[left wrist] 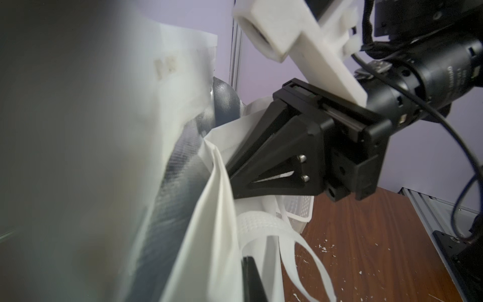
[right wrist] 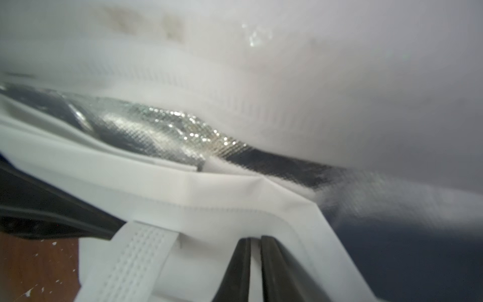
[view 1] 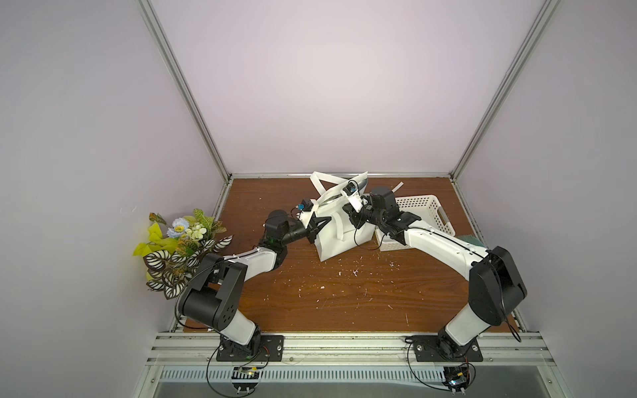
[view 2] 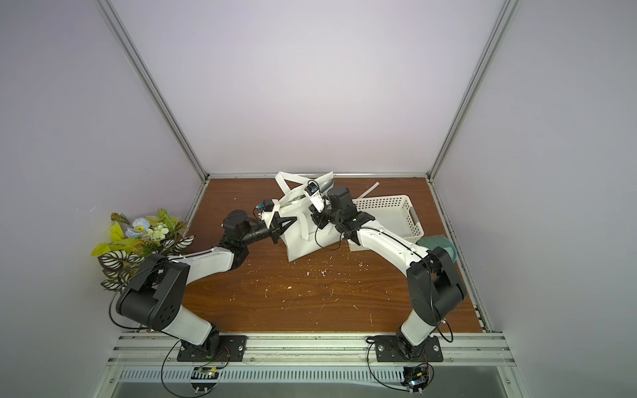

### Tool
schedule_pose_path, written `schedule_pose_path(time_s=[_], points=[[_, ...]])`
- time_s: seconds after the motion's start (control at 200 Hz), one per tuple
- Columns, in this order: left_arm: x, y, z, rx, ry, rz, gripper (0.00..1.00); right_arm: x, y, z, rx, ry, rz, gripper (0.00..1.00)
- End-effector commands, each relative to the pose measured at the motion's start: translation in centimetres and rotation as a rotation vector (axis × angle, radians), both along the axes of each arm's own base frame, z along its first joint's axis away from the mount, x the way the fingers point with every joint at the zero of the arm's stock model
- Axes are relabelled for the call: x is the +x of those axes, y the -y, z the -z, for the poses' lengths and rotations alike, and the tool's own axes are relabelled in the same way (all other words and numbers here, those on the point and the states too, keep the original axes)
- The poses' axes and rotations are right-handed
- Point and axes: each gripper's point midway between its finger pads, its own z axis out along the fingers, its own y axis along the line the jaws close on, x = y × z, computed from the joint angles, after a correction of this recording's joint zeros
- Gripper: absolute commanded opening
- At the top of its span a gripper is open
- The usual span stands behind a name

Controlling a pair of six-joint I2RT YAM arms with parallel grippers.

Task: Place the ice pack in the delivery bag
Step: Seal the delivery bag at the center of the board.

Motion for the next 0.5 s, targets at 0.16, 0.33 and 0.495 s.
schedule_pose_path(time_s=[0.16, 0.33, 0.495], points=[[-2.7, 0.8, -1.1, -0.002, 0.050, 0.083, 0.01, 0.6, -0.1, -6.2, 0.109, 0.121, -0.034, 0.18], [-2.6, 0.8, -0.9, 0.012, 0.052, 0.074, 0.01, -1.3, 0.2, -7.6, 0.120, 0.114, -0.072, 0.18], [-2.4, 0.5, -0.5, 0.046, 0.057, 0.050, 0.01, -2.5, 0.8, -10.4, 0.156, 0.115, -0.074, 0.21]])
